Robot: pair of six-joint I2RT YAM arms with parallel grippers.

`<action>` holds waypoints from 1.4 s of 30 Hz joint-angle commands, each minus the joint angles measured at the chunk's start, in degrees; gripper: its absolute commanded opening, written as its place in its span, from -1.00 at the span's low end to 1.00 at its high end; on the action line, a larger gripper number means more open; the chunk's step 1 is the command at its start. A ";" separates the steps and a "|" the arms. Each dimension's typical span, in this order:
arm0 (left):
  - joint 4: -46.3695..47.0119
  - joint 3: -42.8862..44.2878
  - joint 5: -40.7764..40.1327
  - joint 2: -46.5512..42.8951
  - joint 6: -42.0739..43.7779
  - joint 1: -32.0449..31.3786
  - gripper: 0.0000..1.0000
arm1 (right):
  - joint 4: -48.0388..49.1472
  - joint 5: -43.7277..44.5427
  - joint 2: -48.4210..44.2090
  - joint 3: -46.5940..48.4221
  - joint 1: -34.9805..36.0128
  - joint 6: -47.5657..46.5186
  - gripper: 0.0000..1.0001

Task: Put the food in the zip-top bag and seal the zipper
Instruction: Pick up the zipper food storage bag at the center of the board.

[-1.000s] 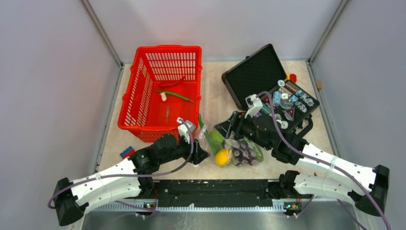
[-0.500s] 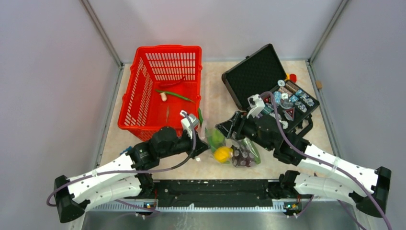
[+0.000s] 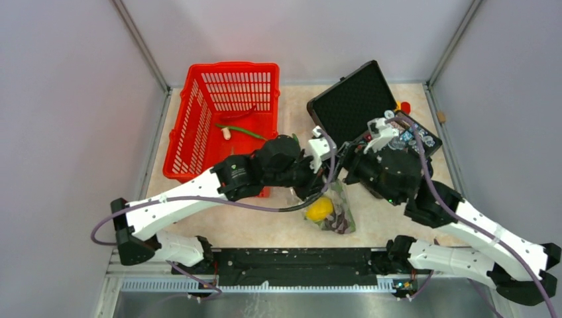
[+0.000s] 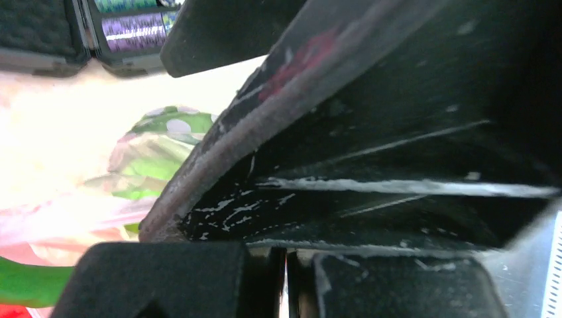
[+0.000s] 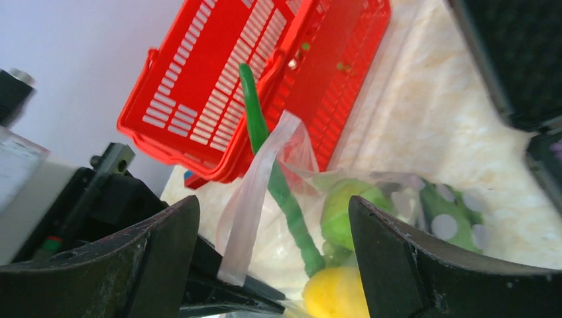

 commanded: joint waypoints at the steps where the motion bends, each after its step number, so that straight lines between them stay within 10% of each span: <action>1: -4.81 10.31 -2.31 4.73 7.25 -1.88 -1.00 | -8.06 6.51 -2.43 6.91 0.05 -3.65 0.64; 13: -3.14 10.80 -5.02 6.11 13.34 -6.88 -1.00 | -16.56 -4.01 6.58 14.66 -4.69 -7.86 0.43; 18: 1.92 5.70 -12.27 2.43 19.27 -10.19 -0.97 | -10.97 -21.57 7.48 11.91 -13.15 -7.44 0.39; 26: 10.41 -3.30 -18.63 -3.72 18.59 -10.68 -1.00 | -2.06 -22.14 4.65 6.15 -15.28 -3.59 0.39; 42: 8.33 -5.64 -12.84 -6.61 31.15 -10.68 -1.00 | -11.44 -38.38 16.77 15.34 -16.58 -11.87 0.52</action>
